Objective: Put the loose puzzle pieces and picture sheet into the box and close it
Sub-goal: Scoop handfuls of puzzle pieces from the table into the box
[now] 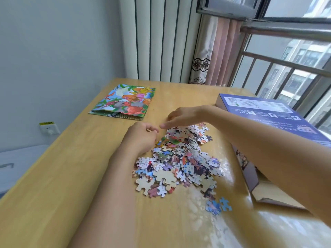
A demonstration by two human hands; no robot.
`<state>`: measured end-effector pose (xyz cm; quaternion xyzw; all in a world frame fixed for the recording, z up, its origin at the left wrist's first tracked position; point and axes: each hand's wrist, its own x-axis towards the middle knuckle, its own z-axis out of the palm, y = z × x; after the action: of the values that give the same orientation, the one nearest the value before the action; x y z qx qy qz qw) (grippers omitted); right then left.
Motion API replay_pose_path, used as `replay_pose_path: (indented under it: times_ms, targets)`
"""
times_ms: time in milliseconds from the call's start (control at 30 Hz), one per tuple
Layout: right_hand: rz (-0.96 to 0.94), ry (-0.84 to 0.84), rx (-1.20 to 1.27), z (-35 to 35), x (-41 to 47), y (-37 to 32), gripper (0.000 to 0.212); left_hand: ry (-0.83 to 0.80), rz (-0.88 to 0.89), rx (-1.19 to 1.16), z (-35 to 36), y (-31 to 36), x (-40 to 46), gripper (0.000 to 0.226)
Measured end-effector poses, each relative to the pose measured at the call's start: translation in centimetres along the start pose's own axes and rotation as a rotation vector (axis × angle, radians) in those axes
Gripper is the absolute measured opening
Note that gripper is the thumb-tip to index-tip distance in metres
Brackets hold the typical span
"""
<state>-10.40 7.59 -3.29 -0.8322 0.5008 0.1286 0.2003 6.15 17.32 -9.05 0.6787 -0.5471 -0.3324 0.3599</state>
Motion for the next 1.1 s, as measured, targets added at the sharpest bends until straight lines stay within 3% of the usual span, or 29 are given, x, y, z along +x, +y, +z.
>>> replay_pose_path:
  times_ms: [167, 300, 600, 733, 967, 1033, 1100]
  targets:
    - [-0.004, -0.129, -0.189, 1.7, -6.6, -1.5, 0.125, -0.061, 0.061, 0.111, 0.5, 0.9, -0.5, 0.016]
    - [-0.001, -0.039, -0.162, 3.2, -8.9, -1.4, 0.124, -0.063, 0.074, 0.171, 0.8, 1.5, -1.4, 0.015]
    - [-0.037, 0.137, -0.05, 4.9, -10.2, -1.1, 0.111, -0.068, 0.086, 0.062, 1.0, 2.6, -2.6, 0.021]
    - [-0.053, 0.144, -0.088, 6.0, -10.5, -1.2, 0.121, -0.07, 0.104, 0.057, 1.1, 2.9, -2.8, 0.019]
    - [-0.135, 0.339, -0.116, 6.7, -10.8, -0.7, 0.045, -0.017, 0.099, 0.013, 1.2, 2.6, -2.4, 0.022]
    - [-0.153, 0.426, -0.151, 7.0, -10.9, -0.5, 0.036, -0.009, 0.094, -0.019, 1.2, 2.7, -2.4, 0.022]
    - [-0.183, 0.53, -0.114, 7.3, -11.0, -0.4, 0.041, 0.004, 0.11, -0.021, 1.2, 2.8, -2.4, 0.022]
